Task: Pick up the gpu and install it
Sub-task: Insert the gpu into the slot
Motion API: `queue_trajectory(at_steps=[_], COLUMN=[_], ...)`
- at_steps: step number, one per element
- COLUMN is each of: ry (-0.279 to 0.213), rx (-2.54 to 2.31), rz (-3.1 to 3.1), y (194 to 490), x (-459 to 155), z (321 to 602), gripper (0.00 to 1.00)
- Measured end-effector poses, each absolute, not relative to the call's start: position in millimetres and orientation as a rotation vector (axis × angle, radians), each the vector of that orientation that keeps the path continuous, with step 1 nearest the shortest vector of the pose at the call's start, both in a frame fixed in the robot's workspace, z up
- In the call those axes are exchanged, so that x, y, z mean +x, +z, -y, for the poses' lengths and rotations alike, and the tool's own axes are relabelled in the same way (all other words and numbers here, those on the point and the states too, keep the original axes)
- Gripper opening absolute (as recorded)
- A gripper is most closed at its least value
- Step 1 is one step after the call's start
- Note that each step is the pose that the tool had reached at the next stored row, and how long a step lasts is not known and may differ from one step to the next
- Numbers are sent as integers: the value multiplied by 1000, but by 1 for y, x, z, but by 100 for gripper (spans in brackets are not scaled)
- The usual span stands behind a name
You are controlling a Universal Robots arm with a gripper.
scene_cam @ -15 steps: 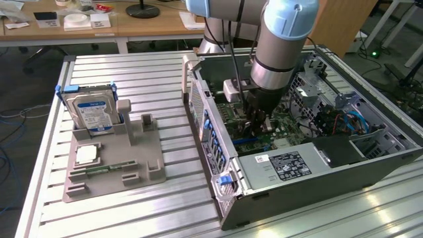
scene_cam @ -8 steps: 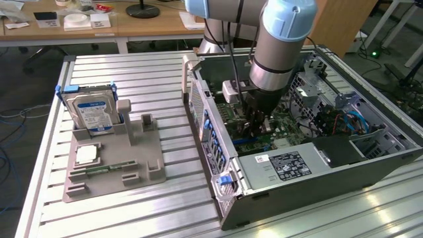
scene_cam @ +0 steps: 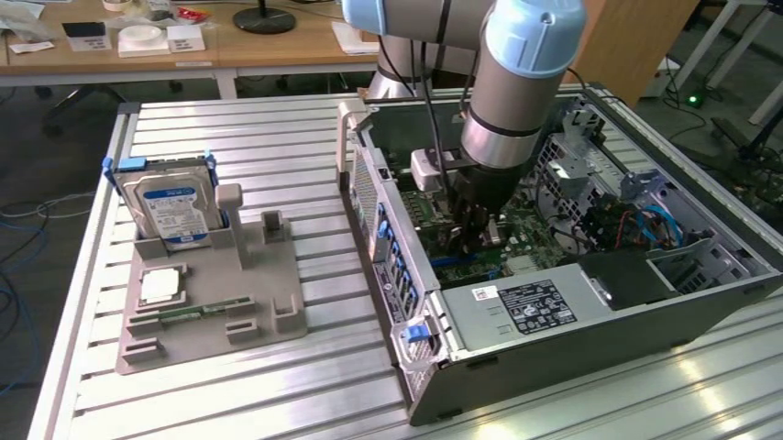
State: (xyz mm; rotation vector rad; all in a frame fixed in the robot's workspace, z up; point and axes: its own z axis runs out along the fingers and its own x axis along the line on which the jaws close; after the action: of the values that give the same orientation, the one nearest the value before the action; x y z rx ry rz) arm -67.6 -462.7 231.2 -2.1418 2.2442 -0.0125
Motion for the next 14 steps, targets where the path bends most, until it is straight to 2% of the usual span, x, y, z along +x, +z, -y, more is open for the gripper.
queue_trajectory(at_steps=[14], ry=[-7], rx=[-2142], rz=[-2245], y=[225], x=[-67], z=[461], gripper=[28])
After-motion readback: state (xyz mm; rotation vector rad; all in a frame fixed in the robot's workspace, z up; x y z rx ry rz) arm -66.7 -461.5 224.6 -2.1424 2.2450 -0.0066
